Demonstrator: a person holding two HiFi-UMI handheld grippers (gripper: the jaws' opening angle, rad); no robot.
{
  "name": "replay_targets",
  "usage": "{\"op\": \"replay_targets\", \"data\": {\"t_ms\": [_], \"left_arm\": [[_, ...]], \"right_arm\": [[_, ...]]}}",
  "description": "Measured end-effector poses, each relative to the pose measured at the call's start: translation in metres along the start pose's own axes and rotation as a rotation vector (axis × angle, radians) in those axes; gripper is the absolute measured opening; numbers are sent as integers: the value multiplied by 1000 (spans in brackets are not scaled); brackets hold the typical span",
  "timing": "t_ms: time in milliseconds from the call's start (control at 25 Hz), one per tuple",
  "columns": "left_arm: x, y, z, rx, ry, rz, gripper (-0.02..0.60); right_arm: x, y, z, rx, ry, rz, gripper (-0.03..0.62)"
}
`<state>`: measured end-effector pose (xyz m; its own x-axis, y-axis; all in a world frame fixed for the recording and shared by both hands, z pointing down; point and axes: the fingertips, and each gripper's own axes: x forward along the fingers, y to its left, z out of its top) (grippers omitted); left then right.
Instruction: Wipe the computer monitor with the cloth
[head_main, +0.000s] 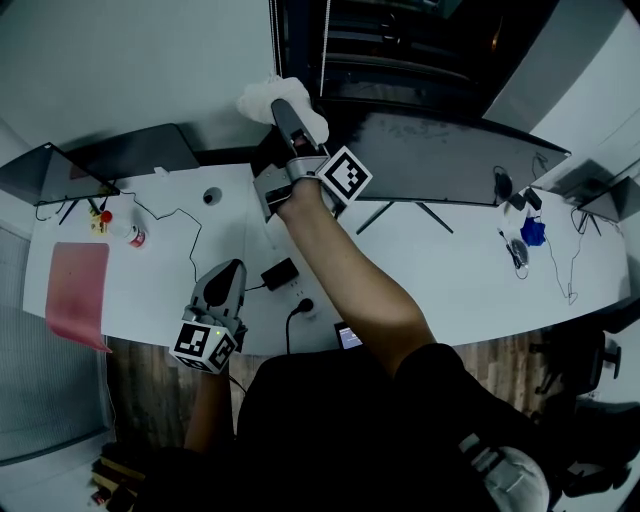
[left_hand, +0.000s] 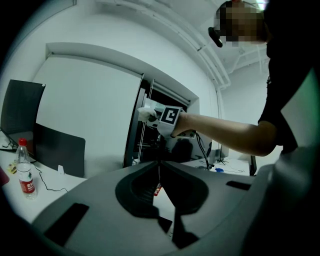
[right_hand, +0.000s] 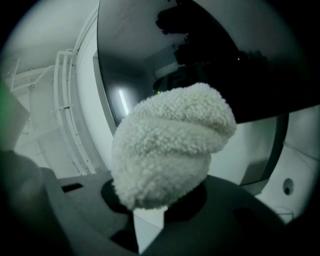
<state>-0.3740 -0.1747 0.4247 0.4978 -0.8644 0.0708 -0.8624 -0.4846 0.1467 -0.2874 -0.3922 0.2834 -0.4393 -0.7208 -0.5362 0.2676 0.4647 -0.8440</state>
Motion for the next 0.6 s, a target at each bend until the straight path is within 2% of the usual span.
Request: {"op": "replay_targets", "data": {"t_ms": [600], "left_arm": [[-12,-4,2,-10,-4,7,2]], "right_arm": [[17,45,0,0,9,85,96]]}}
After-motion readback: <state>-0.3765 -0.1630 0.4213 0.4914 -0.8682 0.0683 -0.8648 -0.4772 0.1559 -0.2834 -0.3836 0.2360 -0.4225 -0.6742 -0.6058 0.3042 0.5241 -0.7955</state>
